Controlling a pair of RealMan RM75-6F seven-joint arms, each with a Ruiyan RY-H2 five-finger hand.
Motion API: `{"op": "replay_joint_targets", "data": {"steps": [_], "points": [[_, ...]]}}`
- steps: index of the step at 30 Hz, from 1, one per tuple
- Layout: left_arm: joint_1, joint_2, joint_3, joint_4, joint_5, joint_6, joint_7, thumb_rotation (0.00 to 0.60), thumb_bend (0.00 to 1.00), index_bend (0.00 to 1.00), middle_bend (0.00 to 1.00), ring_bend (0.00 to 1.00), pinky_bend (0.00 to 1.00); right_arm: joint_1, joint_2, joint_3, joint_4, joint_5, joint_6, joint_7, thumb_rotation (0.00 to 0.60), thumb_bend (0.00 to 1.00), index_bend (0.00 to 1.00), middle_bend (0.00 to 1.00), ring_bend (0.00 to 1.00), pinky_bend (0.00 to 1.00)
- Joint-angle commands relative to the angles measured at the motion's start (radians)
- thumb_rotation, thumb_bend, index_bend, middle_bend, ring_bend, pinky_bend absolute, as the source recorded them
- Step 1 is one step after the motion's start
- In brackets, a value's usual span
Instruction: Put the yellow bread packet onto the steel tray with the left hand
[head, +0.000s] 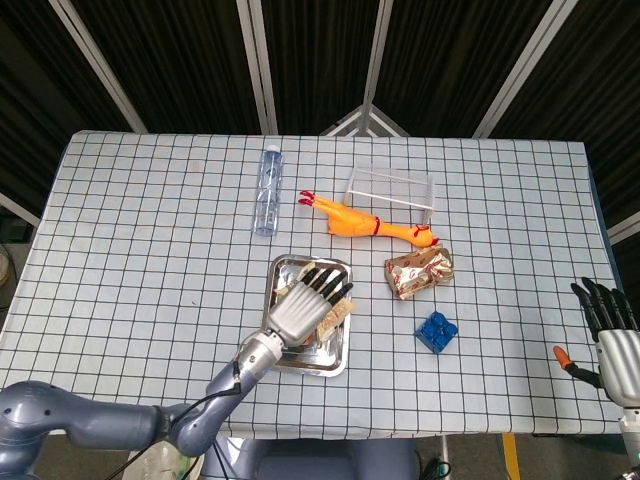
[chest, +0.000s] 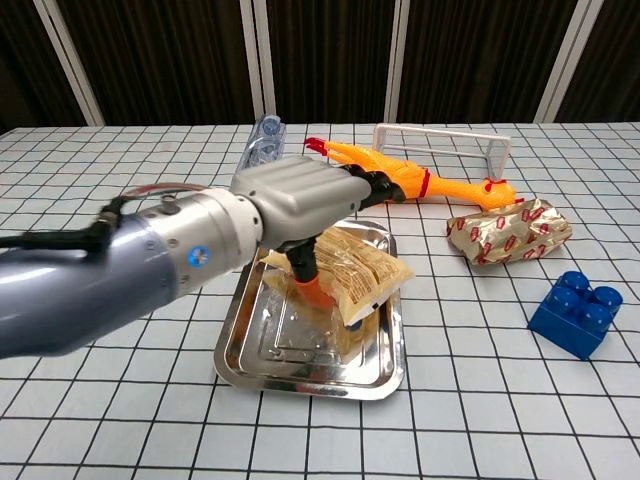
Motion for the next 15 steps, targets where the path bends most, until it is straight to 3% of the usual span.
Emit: {"op": "replay_joint_targets", "data": {"steps": [1, 4, 7, 11, 15], "points": [[0.211, 0.260, 0.223, -0.247, 0.198, 0.260, 0.000, 0.600, 0.01, 0.00, 0.00, 0.00, 0.04, -0.003, -0.001, -0.004, -0.012, -0.010, 0.006, -0.024, 0.600, 0.33, 0.00, 0.00, 0.00, 0.00], [0.380, 0.350, 0.361, -0.207, 0.330, 0.478, -0.060, 0.600, 0.02, 0.00, 0.00, 0.00, 0.02, -0.012, -0.003, -0.012, -0.029, -0.026, 0.024, -0.062, 0.600, 0.33, 0.00, 0.00, 0.00, 0.00], [0.515, 0.370, 0.425, -0.032, 0.436, 0.650, -0.242, 0.600, 0.03, 0.00, 0.00, 0.00, 0.01, -0.024, -0.008, -0.022, -0.044, -0.045, 0.042, -0.099, 0.600, 0.33, 0.00, 0.00, 0.00, 0.00], [0.606, 0.335, 0.422, 0.222, 0.451, 0.720, -0.458, 0.600, 0.03, 0.00, 0.00, 0.00, 0.00, -0.035, -0.016, -0.034, -0.062, -0.051, 0.048, -0.145, 0.600, 0.33, 0.00, 0.00, 0.00, 0.00], [0.629, 0.340, 0.364, 0.284, 0.475, 0.771, -0.551, 0.600, 0.03, 0.00, 0.00, 0.00, 0.00, -0.030, -0.025, -0.029, -0.075, -0.037, 0.032, -0.182, 0.600, 0.33, 0.00, 0.00, 0.00, 0.00]]}}
